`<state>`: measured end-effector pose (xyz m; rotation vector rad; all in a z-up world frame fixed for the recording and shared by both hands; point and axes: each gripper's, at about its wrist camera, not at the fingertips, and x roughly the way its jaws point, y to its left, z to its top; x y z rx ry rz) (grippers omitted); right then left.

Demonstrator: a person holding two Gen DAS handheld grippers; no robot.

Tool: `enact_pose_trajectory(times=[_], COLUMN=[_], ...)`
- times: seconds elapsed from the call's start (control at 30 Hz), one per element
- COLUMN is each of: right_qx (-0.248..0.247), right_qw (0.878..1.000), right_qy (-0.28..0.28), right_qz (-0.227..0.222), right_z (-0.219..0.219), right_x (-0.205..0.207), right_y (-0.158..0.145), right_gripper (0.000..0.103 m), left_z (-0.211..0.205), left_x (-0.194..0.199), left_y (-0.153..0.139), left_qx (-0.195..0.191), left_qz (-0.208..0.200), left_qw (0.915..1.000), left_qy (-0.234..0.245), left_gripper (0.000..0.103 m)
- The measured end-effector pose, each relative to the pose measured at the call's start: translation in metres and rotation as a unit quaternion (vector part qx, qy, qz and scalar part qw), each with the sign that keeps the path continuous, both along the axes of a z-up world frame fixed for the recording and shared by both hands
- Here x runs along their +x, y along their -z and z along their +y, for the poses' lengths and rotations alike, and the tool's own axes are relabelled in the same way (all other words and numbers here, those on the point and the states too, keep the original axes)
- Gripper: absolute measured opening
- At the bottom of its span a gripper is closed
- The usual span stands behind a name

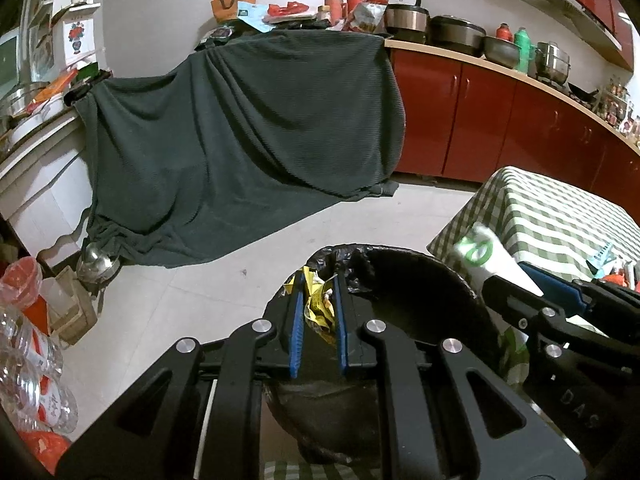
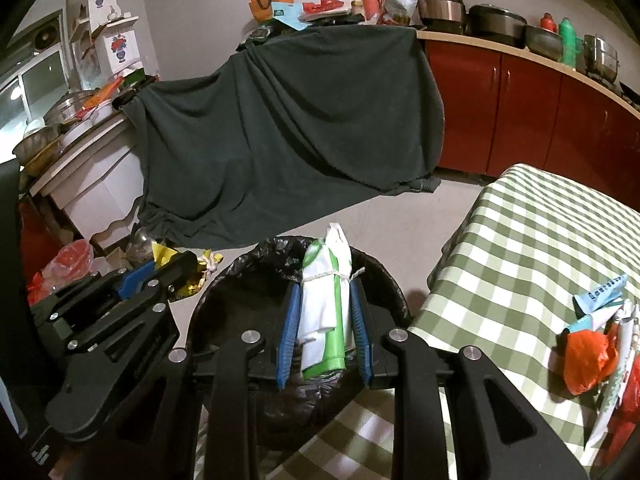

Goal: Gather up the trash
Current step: 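Carry the yellow wrapper and white tube bundle over the black bin with both tools, then open both tools to drop the items into the bin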

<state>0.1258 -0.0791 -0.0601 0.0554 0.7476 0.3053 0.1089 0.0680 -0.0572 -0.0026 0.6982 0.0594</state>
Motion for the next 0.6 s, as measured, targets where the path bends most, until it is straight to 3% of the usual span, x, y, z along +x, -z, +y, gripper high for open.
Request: enact_pose_trajectory(times=[0.1,0.13,0.23,0.3,0.47,0.6], right_qx=[0.001,0.001,0.001,0.001,0.002,-0.005], right_qw=[1.000,1.000,1.000,1.000,0.999,0.997], right_qy=[0.008,0.010,0.016,0.021,0.037,0.060], right_qz=[-0.002,-0.004,-0.012,-0.019,-0.031,-0.040], right_z=[-0.002,-0.001,-0.005,-0.010,-0.028,-0.050], right_x=[0.001,0.001,-0.003,-0.008,-0.024,-0.043], right_y=[0.000,-0.001,-0.006,-0.010,-0.018,-0.023], right_gripper=[0.047,0.049,0.055,0.058,0.071,0.078], left_z=[0.004,0.004,0.005,0.006,0.003,-0.004], left_x=[0.004,0.004,0.002,0.000,-0.009,-0.020], left_y=[0.002,0.002,0.001,-0.001,-0.007,-0.015], left_qx=[-0.013,-0.014,-0.011,-0.014,-0.020,-0.049], left_qz=[0.007,0.008,0.003,-0.003,-0.013,-0.020], left_qw=[0.9999,0.9999,0.9998,0.9998,0.9996,0.9986], left_qy=[-0.006,-0.006,-0.014,-0.015,-0.016,-0.005], left_gripper=[0.016,0.021,0.049,0.051,0.077,0.088])
